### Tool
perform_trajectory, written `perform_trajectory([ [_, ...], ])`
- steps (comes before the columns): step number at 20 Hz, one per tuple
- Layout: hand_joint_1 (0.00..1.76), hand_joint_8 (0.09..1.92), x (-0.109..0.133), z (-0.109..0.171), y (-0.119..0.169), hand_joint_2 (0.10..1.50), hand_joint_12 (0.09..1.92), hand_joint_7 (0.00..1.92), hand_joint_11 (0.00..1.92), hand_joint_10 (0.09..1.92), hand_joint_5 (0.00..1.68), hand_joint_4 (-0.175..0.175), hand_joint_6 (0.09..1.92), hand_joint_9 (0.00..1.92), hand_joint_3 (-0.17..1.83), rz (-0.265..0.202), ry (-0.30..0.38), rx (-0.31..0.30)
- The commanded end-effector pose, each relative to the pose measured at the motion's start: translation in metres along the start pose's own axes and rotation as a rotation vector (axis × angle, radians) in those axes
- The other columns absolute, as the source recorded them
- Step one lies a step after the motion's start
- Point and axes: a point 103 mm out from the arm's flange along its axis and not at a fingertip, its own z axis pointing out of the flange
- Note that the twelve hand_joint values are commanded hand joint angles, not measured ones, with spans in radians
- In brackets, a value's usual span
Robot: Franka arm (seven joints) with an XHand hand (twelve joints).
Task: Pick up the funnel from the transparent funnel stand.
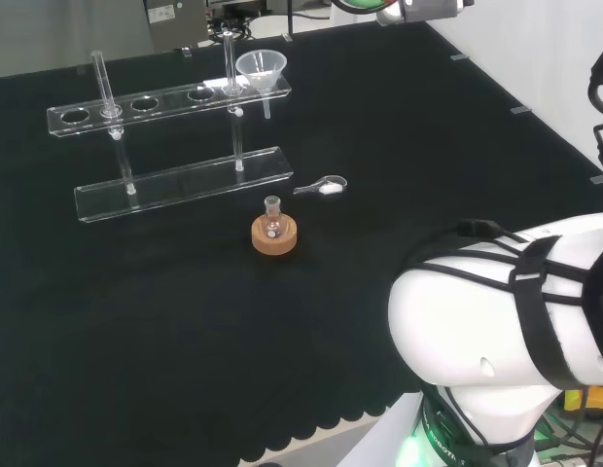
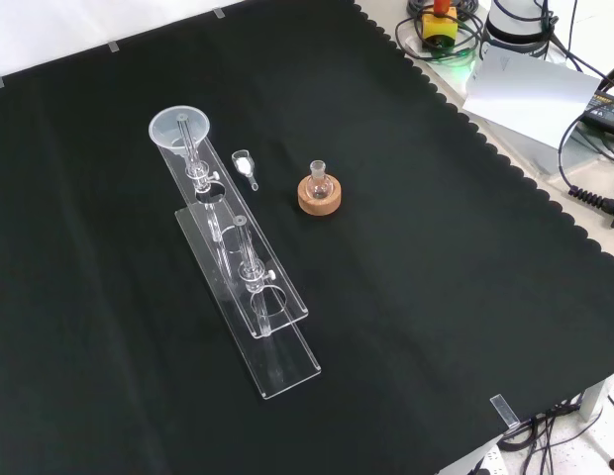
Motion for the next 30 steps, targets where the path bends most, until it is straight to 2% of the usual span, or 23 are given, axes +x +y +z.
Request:
perform_trajectory([
  [1, 0.04, 0.44, 0.000, 0.000, 0.000, 1.17, 1.32, 0.01, 0.04, 0.66, 0.17, -0.018, 0.22, 0.16, 0.55, 0.002, -0.005, -0.008],
  [4, 0.00, 0.44, 0.000, 0.000, 0.001, 1.25, 1.38, 0.00, 0.00, 0.66, 0.22, -0.018, 0.09, 0.15, 0.41, 0.005, -0.006, -0.006],
  [10, 0.00, 0.43, -0.002, 0.011, 0.020, 1.27, 1.39, 0.00, 0.00, 0.66, 0.23, -0.019, 0.09, 0.15, 0.38, 0.027, 0.000, 0.011],
  [15, 0.00, 0.44, -0.010, 0.031, 0.044, 1.27, 1.39, 0.00, 0.00, 0.66, 0.23, -0.020, 0.09, 0.15, 0.37, 0.062, 0.020, 0.025],
  [18, 0.00, 0.44, -0.014, 0.043, 0.060, 1.27, 1.39, 0.00, 0.00, 0.66, 0.23, -0.020, 0.09, 0.15, 0.37, 0.076, 0.009, 0.045],
  [22, 0.00, 0.44, -0.025, 0.060, 0.095, 1.27, 1.39, 0.00, 0.00, 0.66, 0.24, -0.021, 0.09, 0.15, 0.36, 0.081, -0.010, 0.070],
  [25, 0.04, 0.44, -0.032, 0.073, 0.127, 1.25, 1.39, 0.00, 0.00, 0.66, 0.24, -0.022, 0.09, 0.16, 0.35, 0.051, -0.018, 0.063],
  [30, 0.16, 0.47, -0.048, 0.083, 0.177, 1.20, 1.41, 0.02, 0.00, 0.67, 0.26, -0.026, 0.09, 0.19, 0.31, 0.031, -0.004, 0.083],
])
